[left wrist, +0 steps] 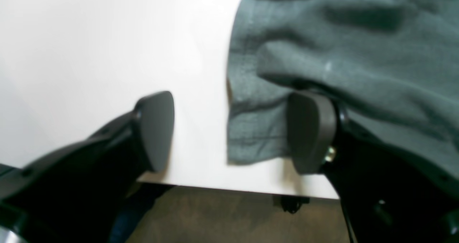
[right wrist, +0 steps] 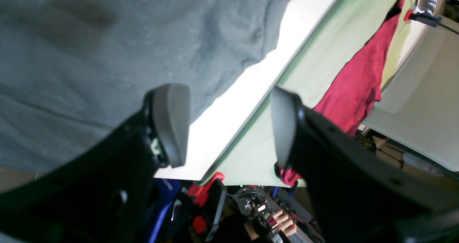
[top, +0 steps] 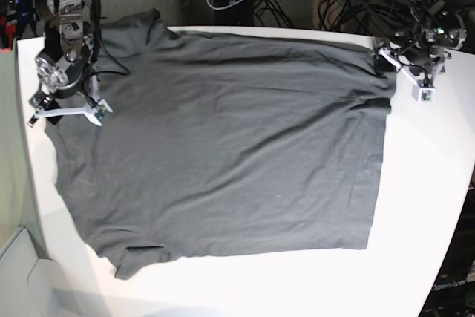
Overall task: Layout the t-shirt on the table in an organized manner, then fold the t-shirt properly
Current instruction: 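Grasp the shirt corner with the right gripper and pull it outward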
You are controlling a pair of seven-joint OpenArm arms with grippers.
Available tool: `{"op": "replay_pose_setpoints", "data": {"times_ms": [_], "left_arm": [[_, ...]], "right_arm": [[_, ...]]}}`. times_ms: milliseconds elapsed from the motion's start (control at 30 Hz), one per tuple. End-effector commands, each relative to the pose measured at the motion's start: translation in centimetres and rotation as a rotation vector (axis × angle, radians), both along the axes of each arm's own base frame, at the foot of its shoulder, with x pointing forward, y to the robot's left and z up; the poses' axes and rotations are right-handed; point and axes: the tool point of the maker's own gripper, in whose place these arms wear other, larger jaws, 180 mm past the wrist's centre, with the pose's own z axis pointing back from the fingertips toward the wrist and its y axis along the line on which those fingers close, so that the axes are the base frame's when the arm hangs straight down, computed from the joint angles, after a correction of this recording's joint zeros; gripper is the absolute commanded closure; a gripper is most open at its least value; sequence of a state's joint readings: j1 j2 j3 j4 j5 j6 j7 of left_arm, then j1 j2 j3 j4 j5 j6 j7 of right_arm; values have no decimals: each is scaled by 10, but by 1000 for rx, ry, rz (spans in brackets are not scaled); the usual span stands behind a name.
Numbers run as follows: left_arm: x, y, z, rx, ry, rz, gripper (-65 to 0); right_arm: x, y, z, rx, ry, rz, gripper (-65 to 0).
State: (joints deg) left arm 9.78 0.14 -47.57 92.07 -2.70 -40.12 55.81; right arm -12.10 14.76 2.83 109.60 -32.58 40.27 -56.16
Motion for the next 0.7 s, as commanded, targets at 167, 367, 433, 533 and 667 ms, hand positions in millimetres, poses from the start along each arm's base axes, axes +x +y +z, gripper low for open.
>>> {"op": "replay_pose_setpoints", "data": {"times_ms": [167, 367, 433, 533, 667], "left_arm": [[-10, 2, -6, 10, 50, 0, -304], [-6, 3, -4, 13, 42, 0, -31], [-6, 3, -4, 15, 42, 0, -16], [-6, 3, -4, 15, 42, 0, -13], [-5, 3, -3, 15, 41, 0, -13]], "right_arm": [[4, -8, 10, -29, -26, -7, -365], [-23, -8, -7, -29, 48, -7, -365], [-33, -7, -13, -26, 75, -9, -365], [-49, -7, -22, -24, 115, -8, -365], [-66, -7, -30, -24, 161, -8, -365]]}}
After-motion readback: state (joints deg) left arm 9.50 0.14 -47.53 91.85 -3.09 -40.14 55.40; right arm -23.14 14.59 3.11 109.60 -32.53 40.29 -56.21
